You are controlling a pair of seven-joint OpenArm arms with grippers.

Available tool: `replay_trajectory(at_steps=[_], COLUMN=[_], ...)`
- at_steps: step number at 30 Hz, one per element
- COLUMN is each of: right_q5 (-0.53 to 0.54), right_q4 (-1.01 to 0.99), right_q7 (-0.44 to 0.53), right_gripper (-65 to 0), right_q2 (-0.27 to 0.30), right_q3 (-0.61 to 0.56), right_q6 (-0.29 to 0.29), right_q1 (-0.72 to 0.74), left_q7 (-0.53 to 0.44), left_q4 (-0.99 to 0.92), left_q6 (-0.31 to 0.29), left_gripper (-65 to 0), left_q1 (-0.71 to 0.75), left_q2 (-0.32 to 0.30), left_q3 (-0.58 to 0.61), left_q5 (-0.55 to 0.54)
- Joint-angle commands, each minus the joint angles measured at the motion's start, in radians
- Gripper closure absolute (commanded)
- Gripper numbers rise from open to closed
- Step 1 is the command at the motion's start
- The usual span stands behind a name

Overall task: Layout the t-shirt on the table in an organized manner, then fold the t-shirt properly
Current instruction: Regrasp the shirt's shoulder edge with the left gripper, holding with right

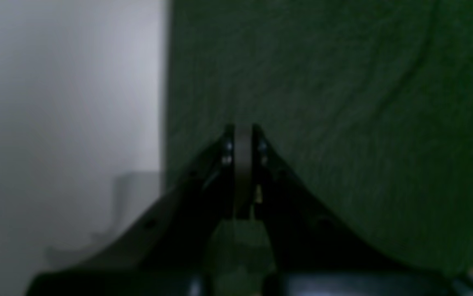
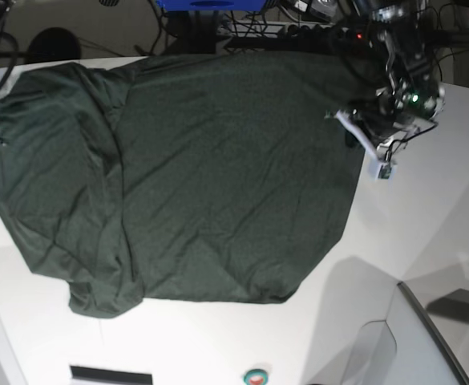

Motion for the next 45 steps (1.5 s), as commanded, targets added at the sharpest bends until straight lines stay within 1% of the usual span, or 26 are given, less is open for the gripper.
replay_trajectory(at_steps=[1,2,5,6,9,11,14,16,17,21,22,27,30,33,35,37,39,44,45], right_q5=[0.004,0.004,0.004,0.004,0.003,0.001,0.0,0.0,0.0,-0.002,-0.002,-0.002,-0.002,-0.002,-0.002,-0.002,-0.002,-0.002,-0.002], right_q4=[-0.004,-0.02,-0.072,-0.09,-0.158,-0.214,-0.291,-0.342,-0.371,-0.477,-0.495,-0.541,-0.543,-0.584,-0.627,-0.688,-0.744,-0.799,-0.797], right_q7=[0.02,0.03,0.04,0.045,0.1,0.129,0.155,0.183,0.195,0.229,0.234,0.241,0.247,0.25,0.278,0.338,0.373,0.384,0.384], right_gripper=[-1.5,-3.6,0.0,-0.3,-0.5,-0.5,-0.5,-0.5,-0.5,-0.5,-0.5,-0.5,-0.5,-0.5,-0.5,-0.6,-0.6,-0.6,-0.6], right_q2=[0.018,0.018,0.016,0.016,0.015,0.016,0.022,0.024,0.036,0.054,0.067,0.081,0.082,0.085,0.094,0.099,0.102,0.122,0.125], right_q3=[-0.012,-0.026,-0.059,-0.069,-0.079,-0.079,-0.079,-0.081,-0.081,-0.081,-0.081,-0.082,-0.086,-0.142,-0.185,-0.213,-0.222,-0.221,-0.218], right_q6=[0.002,0.002,0.002,0.002,0.002,0.002,0.002,0.002,0.001,0.001,0.001,0.001,-0.001,-0.007,-0.009,-0.009,-0.009,-0.013,-0.029], right_q1=[0.011,0.019,0.039,0.045,0.071,0.083,0.109,0.137,0.151,0.211,0.224,0.286,0.309,0.349,0.375,0.395,0.422,0.47,0.471], left_q7=[-0.012,-0.012,-0.015,-0.015,-0.026,-0.07,-0.135,-0.178,-0.187,-0.19,-0.19,-0.192,-0.195,-0.236,-0.255,-0.261,-0.261,-0.262,-0.262], left_q4=[-0.01,-0.034,-0.076,-0.082,-0.093,-0.096,-0.143,-0.197,-0.226,-0.297,-0.304,-0.349,-0.383,-0.415,-0.447,-0.481,-0.502,-0.499,-0.501], left_q6=[0.005,0.005,0.006,0.006,0.006,0.009,0.063,0.078,0.078,0.078,0.078,0.08,0.13,0.138,0.138,0.138,0.138,0.138,0.138], left_gripper=[0.0,0.0,0.0,0.0,0.0,0.0,0.0,0.0,0.0,0.0,0.0,0.0,0.0,0.0,0.0,0.0,0.0,0.0,0.0], left_q1=[-0.026,-0.04,-0.063,-0.067,-0.07,-0.07,-0.07,-0.083,-0.096,-0.138,-0.15,-0.224,-0.253,-0.262,-0.279,-0.291,-0.296,-0.311,-0.317], left_q2=[-0.008,-0.008,-0.008,-0.008,-0.008,-0.008,-0.008,-0.008,-0.008,-0.019,-0.022,-0.022,-0.022,-0.022,-0.022,-0.024,-0.033,-0.038,-0.038], left_q3=[-0.002,-0.002,-0.002,-0.002,0.001,0.002,0.007,0.007,0.007,0.004,0.005,0.004,0.007,0.008,0.008,0.008,0.008,0.002,0.001], left_q5=[-0.005,-0.005,-0.005,-0.005,-0.005,-0.002,0.051,0.061,0.064,0.064,0.064,0.064,0.064,0.064,0.066,0.066,0.066,0.064,0.064])
